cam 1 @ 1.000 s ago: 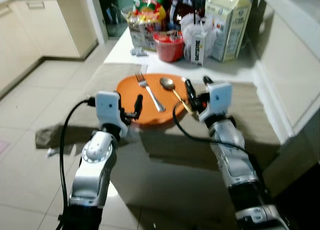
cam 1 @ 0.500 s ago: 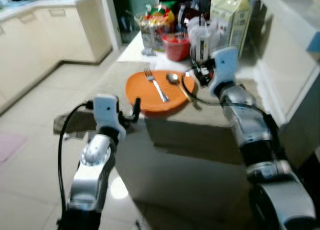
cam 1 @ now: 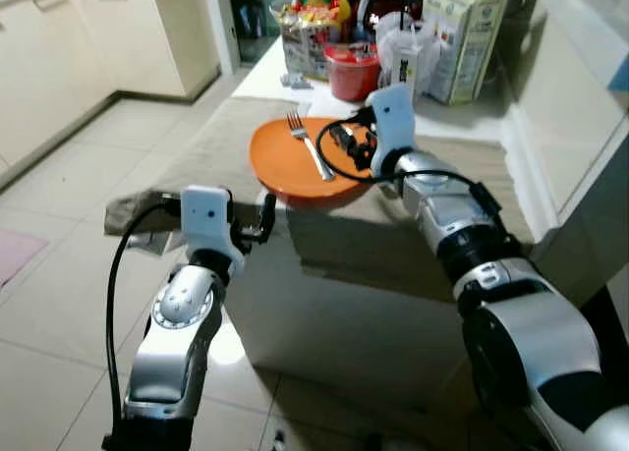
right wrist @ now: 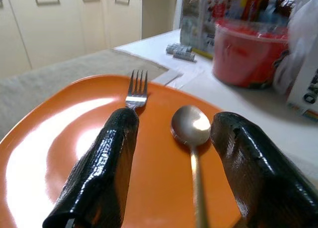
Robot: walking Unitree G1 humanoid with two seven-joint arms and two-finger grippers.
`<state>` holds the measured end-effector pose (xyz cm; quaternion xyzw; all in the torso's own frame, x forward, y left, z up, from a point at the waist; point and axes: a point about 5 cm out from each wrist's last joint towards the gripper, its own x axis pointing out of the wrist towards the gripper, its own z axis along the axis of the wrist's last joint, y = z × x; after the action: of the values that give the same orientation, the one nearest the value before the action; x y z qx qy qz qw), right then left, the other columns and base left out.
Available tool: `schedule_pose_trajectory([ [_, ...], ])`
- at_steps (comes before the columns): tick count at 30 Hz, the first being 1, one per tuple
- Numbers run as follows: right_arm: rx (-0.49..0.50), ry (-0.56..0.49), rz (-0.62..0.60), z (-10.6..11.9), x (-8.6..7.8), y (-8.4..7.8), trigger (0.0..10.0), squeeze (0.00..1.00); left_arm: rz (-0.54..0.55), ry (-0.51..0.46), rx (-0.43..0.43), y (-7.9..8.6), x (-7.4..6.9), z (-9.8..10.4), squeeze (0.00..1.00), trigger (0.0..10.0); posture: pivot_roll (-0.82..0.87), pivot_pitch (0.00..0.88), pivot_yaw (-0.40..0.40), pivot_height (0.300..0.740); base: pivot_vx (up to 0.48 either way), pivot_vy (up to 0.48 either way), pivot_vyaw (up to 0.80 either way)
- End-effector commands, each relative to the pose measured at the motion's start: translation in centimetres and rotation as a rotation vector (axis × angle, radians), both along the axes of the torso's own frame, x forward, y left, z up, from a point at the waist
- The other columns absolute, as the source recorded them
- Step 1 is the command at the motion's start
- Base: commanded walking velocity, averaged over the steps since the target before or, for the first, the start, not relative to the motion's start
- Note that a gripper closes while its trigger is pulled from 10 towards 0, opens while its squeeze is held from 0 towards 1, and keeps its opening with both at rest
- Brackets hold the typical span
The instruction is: Setting the table
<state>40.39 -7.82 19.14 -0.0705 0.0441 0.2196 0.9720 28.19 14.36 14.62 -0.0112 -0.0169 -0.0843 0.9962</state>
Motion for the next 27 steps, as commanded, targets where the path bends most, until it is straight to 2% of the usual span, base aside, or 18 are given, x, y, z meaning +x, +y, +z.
schedule_pose_trajectory([
  [1, -0.012, -0.003, 0.016, 0.31, 0.14, 0.6, 10.0, 0.0, 0.015, 0.0, 0.01, 0.48, -0.24, 0.24, 0.0, 10.0, -0.06, 0.002, 0.071, 0.74, 0.0, 0.0, 0.0],
  [15, -0.042, -0.002, -0.04, 0.96, 0.77, 0.73, 10.0, 0.0, 0.011, 0.023, 0.01, 0.39, -0.85, 0.23, 0.0, 10.0, -0.06, 0.024, 0.074, 0.74, 0.0, 0.0, 0.0],
  [18, -0.056, -0.016, -0.063, 0.87, 0.77, 0.69, 10.0, 0.0, 0.012, 0.023, 0.011, 0.41, -0.85, 0.29, 0.0, 10.0, -0.05, 0.026, 0.075, 0.74, 0.0, 0.0, 0.0],
  [21, -0.098, -0.08, -0.117, 1.16, 0.87, 0.48, 10.0, 0.0, 0.012, 0.025, 0.013, 0.45, -0.91, 0.35, 0.0, 10.0, -0.05, 0.028, 0.074, 0.74, 0.0, 0.0, 0.0],
  [27, -0.103, -0.094, -0.177, 1.07, 0.95, 0.0, 10.0, 0.0, 0.013, 0.031, 0.017, 0.51, -1.01, 0.27, 0.0, 10.0, -0.05, 0.031, 0.076, 0.74, 0.0, 0.0, 0.0],
])
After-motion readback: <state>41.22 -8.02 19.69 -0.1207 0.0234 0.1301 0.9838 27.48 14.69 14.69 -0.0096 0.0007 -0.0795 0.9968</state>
